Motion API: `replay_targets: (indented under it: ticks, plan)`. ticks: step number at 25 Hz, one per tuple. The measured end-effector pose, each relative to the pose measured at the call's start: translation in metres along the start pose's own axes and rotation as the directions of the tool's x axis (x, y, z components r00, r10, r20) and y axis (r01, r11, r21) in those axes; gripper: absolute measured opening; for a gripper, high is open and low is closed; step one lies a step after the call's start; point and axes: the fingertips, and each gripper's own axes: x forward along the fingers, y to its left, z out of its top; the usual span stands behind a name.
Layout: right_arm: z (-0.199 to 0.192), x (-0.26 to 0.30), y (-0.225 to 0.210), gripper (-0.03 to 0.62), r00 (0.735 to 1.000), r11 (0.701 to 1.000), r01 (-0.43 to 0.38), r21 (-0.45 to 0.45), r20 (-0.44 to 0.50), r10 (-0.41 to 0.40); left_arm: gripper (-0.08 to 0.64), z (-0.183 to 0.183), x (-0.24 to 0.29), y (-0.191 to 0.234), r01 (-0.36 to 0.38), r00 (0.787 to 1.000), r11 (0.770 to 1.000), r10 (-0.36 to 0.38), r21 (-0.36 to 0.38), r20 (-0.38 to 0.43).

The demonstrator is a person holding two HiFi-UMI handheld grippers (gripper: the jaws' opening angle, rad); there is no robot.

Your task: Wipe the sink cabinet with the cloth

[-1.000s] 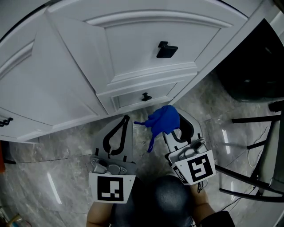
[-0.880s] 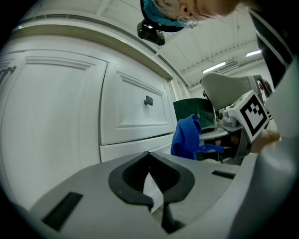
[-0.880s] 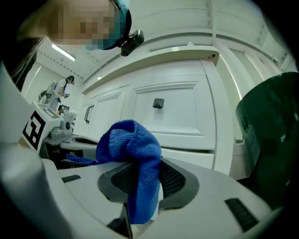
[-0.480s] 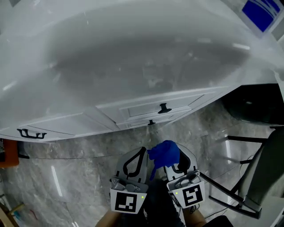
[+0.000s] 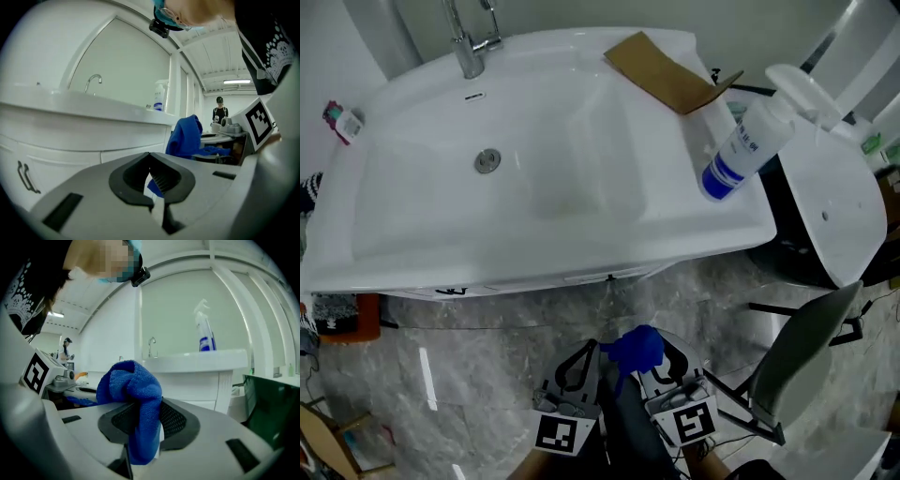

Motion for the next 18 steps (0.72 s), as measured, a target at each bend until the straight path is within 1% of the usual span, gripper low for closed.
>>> replay_targets:
  ticks: [2, 5, 8, 10, 13, 15, 18]
  plan:
    - [0.038, -0.023, 0.007, 0.115, 1.000, 1.000, 0.003, 0.031, -0.011, -0.002, 0.003, 0.039, -0.017, -0.015, 0.004, 1.000, 1.000, -0.004, 0.020, -0.020]
    - [0.085, -0.059, 0.017, 0.115, 0.997, 0.996, 0.022, 0.091, -0.074, -0.016, 0.003, 0.096, -0.038, -0.044, 0.040, 0.998, 0.997, -0.036, 0.062, -0.059]
    - [0.131, -0.091, 0.024, 0.116, 0.988, 0.996, 0.021, 0.086, -0.154, -0.007, 0.003, 0.153, -0.055, -0.078, 0.079, 0.992, 0.992, -0.069, 0.096, -0.103]
    - [0.164, -0.106, 0.025, 0.116, 0.985, 0.996, 0.015, 0.086, -0.172, 0.001, 0.003, 0.188, -0.064, -0.098, 0.096, 0.989, 0.992, -0.085, 0.080, -0.121]
    - [0.209, -0.121, 0.022, 0.116, 0.987, 0.995, 0.014, 0.095, -0.158, 0.001, 0.003, 0.235, -0.075, -0.114, 0.081, 0.993, 0.995, -0.076, 0.056, -0.087]
    - [0.231, -0.126, 0.019, 0.117, 0.989, 0.997, 0.009, 0.082, -0.147, 0.003, 0.003, 0.261, -0.082, -0.119, 0.060, 0.997, 0.996, -0.056, 0.069, -0.060]
    - [0.260, -0.129, 0.013, 0.117, 0.994, 0.997, 0.007, 0.073, -0.110, 0.001, 0.003, 0.290, -0.093, -0.119, 0.015, 1.000, 0.995, -0.013, 0.095, -0.023]
